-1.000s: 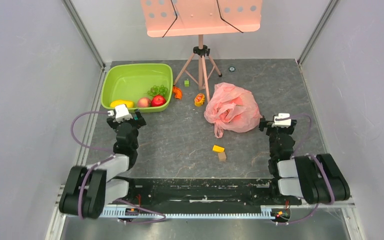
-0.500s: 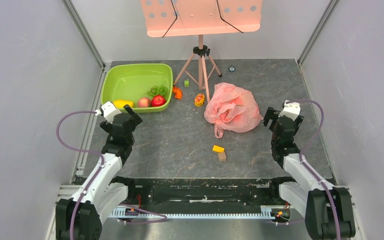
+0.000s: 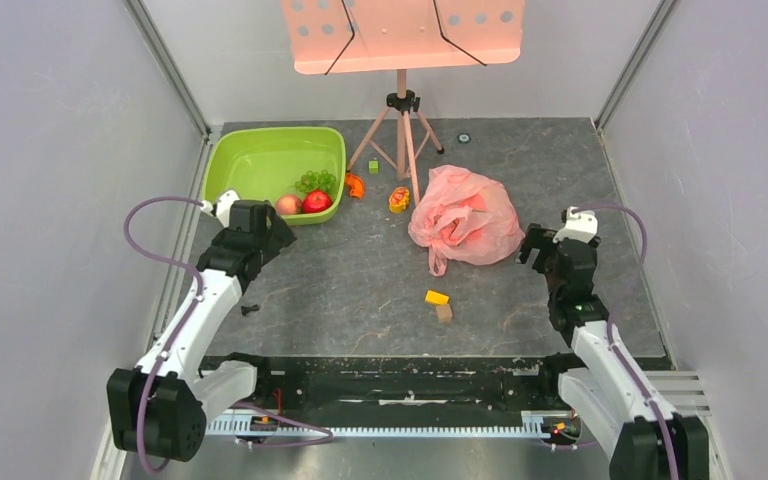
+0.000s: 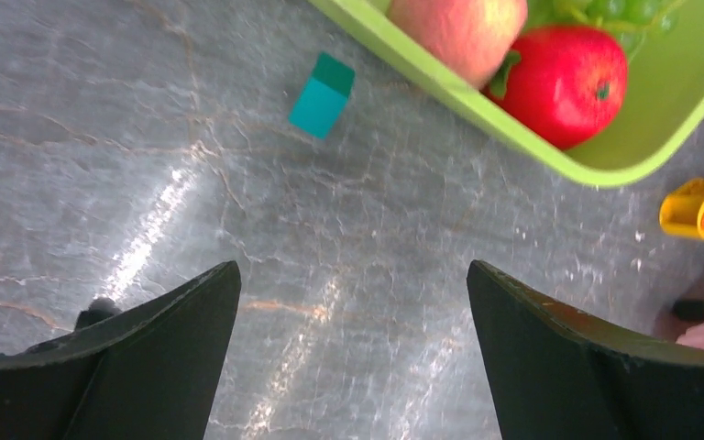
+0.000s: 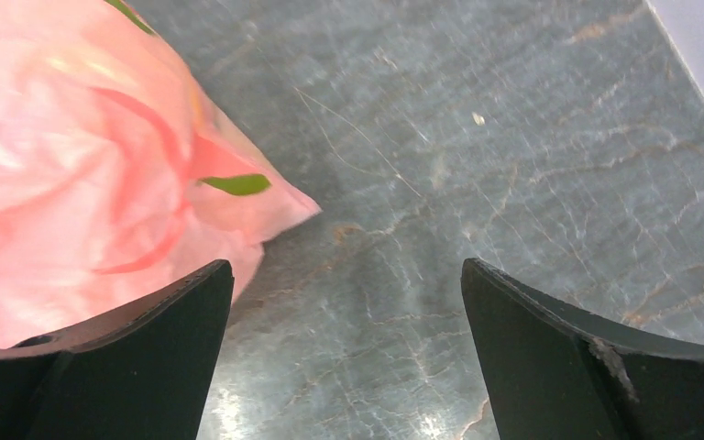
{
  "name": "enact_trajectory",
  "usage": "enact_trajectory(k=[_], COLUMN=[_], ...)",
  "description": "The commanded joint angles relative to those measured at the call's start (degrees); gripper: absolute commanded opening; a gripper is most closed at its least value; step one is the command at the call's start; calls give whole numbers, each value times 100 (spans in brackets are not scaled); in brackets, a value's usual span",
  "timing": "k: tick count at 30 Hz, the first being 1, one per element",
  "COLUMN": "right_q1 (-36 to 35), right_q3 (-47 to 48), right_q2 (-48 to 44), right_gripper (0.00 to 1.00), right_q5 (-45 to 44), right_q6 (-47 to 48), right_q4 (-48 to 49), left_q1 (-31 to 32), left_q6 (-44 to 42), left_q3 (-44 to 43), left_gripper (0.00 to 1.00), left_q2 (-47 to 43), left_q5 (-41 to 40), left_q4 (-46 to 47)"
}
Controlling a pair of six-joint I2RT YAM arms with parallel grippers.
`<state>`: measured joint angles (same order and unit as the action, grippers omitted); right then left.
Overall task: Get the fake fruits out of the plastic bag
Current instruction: Move the plastic bag to the center of the board.
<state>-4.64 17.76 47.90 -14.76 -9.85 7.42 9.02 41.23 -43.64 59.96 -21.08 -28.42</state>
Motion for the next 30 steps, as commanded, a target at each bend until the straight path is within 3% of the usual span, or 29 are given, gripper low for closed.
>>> enact_trajectory(k=[1, 4, 9, 17, 24, 30], right_q1=[-218, -860, -2517, -4595, -4892, -4897], right_q3=[143, 322, 698, 746, 682, 818], right_q2=[-620, -890, -914, 142, 1104, 1764], right_gripper=[98, 98, 99, 96, 94, 95], right_q5=[470, 160, -505, -1762, -1848, -2075], right_q6=[123, 276, 489, 1137, 2105, 2671], right_q4=[-240, -643, -1248, -798, 628, 1044], left_q1=[12, 12, 6, 20, 64, 65], left_q6=[-451, -864, -1748, -2110, -2060, -2051], left_q3=[-289, -556, -863, -479, -428, -404], left_gripper=[100, 100, 100, 100, 100, 100], left_q2=[-61, -178, -666, -1504, -1470, -1348], left_q5=[1146, 1923, 1465, 1413, 1688, 1829], left_q4=[-459, -607, -1127, -1245, -1174, -1113])
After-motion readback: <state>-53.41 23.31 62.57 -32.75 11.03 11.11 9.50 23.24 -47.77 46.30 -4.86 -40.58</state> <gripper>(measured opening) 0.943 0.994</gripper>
